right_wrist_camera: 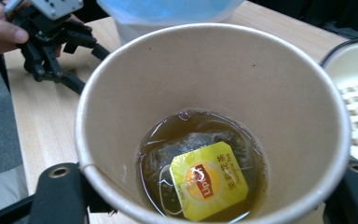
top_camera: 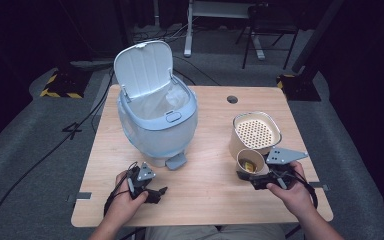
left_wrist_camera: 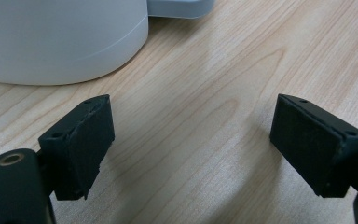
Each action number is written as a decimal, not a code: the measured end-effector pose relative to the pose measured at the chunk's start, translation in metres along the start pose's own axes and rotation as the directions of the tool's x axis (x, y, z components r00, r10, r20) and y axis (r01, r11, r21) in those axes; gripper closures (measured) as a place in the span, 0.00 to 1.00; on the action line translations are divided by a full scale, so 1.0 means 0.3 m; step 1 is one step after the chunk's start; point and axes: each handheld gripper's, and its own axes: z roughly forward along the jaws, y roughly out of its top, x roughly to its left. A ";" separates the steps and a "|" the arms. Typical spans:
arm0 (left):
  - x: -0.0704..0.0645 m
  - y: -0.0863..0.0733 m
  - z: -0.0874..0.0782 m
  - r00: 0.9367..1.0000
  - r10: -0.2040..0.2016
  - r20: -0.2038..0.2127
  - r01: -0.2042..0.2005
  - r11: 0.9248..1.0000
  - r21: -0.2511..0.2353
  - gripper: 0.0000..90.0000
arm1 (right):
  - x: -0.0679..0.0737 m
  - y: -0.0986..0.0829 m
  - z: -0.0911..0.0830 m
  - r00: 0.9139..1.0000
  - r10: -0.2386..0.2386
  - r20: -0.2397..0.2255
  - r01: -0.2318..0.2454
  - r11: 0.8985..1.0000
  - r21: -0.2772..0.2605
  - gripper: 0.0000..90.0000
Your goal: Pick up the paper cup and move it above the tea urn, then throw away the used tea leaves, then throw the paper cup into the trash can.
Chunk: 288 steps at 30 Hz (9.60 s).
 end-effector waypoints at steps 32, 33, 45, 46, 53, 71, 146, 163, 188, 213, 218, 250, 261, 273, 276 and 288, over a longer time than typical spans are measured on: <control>0.000 0.000 -0.001 1.000 0.003 -0.004 -0.003 1.000 0.000 0.16 | -0.252 0.246 -0.085 0.990 0.008 0.144 -0.002 0.999 -0.037 0.33; 0.000 0.000 -0.001 1.000 0.003 -0.004 -0.003 1.000 0.000 0.16 | -0.269 0.250 -0.081 0.988 0.013 0.151 -0.007 0.999 -0.037 0.33; 0.000 0.000 -0.001 1.000 0.003 -0.004 -0.003 1.000 0.000 0.16 | -0.408 0.258 -0.058 0.967 0.045 0.250 -0.044 0.999 -0.011 0.33; 0.000 0.000 -0.001 1.000 0.003 -0.004 -0.003 1.000 0.000 0.16 | -0.416 0.254 -0.058 0.965 0.049 0.258 -0.049 0.999 -0.007 0.33; 0.001 0.000 0.000 1.000 0.003 -0.001 -0.003 1.000 0.000 0.16 | -0.454 0.223 -0.071 0.954 0.078 0.290 -0.082 0.997 0.001 0.33; 0.000 0.000 0.000 1.000 0.003 -0.002 -0.003 1.000 0.000 0.16 | -0.414 0.228 -0.089 0.881 -0.245 0.405 0.180 0.965 0.191 0.33; 0.000 0.000 0.000 1.000 0.003 -0.004 -0.003 1.000 0.001 0.16 | -0.236 0.151 0.133 -0.424 -0.893 -0.151 0.267 -0.283 0.921 0.33; 0.000 0.000 0.000 1.000 0.003 -0.003 -0.003 1.000 0.001 0.16 | -0.251 0.185 0.105 -0.111 -0.984 0.137 0.471 0.070 0.879 0.32; 0.008 0.018 0.017 1.000 0.016 0.006 -0.016 1.000 0.009 0.12 | -0.398 0.247 -0.179 0.890 0.197 0.412 -0.178 0.980 -0.084 0.31; -0.004 0.021 0.020 1.000 -0.016 -0.025 0.016 1.000 0.013 0.11 | -0.338 0.399 -0.103 0.966 0.054 0.254 -0.055 0.998 0.000 0.32; -0.004 0.021 0.019 1.000 -0.018 -0.026 0.018 1.000 0.012 0.11 | -0.321 0.454 -0.066 0.976 0.045 0.211 -0.044 0.999 -0.008 0.31; -0.003 0.020 0.025 0.996 -0.062 -0.057 0.063 0.998 0.021 0.04 | -0.092 0.833 0.263 0.995 -0.028 0.094 0.032 0.999 -0.040 0.31; -0.001 0.024 0.027 0.996 -0.063 -0.060 0.065 0.997 0.028 0.02 | -0.016 0.874 0.398 0.998 -0.038 0.040 0.042 0.994 -0.096 0.31; 0.001 0.028 0.032 0.996 -0.063 -0.060 0.065 0.997 0.033 0.00 | 0.027 0.870 0.531 0.999 -0.039 0.004 0.039 0.998 -0.058 0.31; 0.002 0.028 0.032 0.996 -0.061 -0.060 0.063 0.997 0.034 0.00 | 0.034 0.869 0.557 0.999 -0.032 -0.004 0.032 0.999 -0.033 0.30; 0.002 0.028 0.032 0.996 -0.061 -0.060 0.063 0.997 0.034 0.00 | 0.036 0.879 0.587 1.000 0.014 -0.017 -0.014 1.000 -0.016 0.19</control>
